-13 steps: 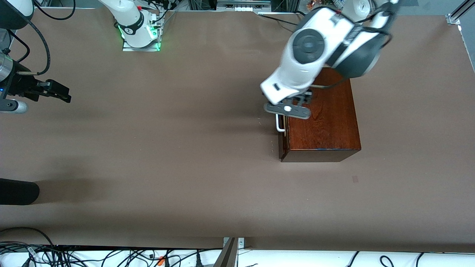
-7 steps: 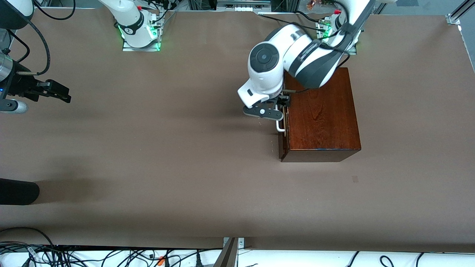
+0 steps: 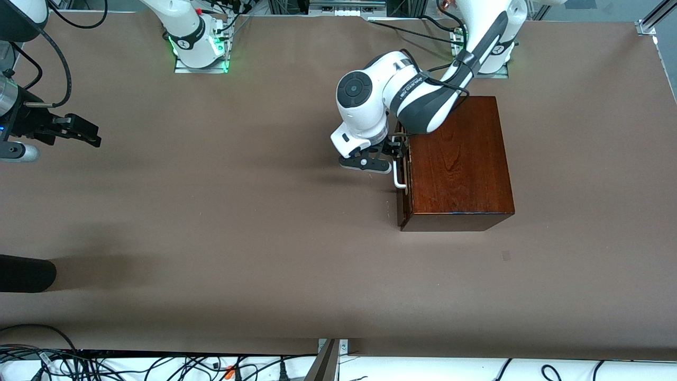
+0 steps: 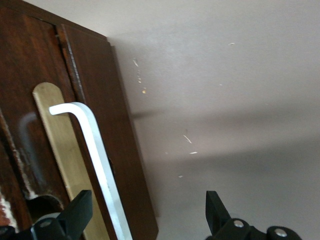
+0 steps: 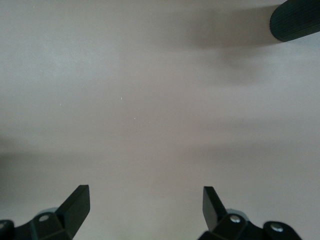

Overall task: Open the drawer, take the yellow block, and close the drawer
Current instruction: 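Pull the drawer handle outward with the left gripper, opening the drawer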

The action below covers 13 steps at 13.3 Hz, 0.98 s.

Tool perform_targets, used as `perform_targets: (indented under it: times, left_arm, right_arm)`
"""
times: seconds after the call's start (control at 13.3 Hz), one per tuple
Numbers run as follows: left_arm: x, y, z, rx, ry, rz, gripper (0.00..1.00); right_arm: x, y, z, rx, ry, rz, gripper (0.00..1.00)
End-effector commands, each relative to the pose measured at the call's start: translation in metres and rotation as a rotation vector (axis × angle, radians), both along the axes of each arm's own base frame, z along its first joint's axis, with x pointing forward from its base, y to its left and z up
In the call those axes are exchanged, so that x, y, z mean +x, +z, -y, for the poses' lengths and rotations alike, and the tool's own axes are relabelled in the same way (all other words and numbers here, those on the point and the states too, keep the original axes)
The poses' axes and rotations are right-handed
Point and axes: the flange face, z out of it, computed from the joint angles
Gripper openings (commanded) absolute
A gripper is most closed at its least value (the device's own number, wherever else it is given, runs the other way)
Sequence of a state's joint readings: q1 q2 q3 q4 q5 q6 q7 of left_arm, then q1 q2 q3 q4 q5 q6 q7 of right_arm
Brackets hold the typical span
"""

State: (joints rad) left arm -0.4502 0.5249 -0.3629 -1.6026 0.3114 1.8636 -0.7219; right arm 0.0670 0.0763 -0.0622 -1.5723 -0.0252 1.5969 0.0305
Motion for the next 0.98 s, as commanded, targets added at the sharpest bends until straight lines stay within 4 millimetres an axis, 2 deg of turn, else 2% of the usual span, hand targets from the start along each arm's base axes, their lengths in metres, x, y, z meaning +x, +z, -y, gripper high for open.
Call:
perform_targets:
  times: [0.0,0.3,0.6,0.9]
  left_arm:
    - [-0.004,-0.009,-0.004,0.034,0.023,0.033,1.00]
    - [-0.011,-0.026,-0.002,0.073,0.029,0.051,1.00]
    - [-0.010,-0.042,0.005,0.031,0.074,0.074,1.00]
    - [-0.010,-0.042,0.014,-0.011,0.113,0.103,1.00]
  right_arm:
    - [-0.003,0.005,0.000,0.000,-0.003,0.010,1.00]
    - [-0.003,0.005,0.000,0.000,-0.003,0.010,1.00]
    - [-0.003,0.005,0.000,0.000,-0.005,0.010,1.00]
    - [-0.003,0.005,0.000,0.000,-0.003,0.009,1.00]
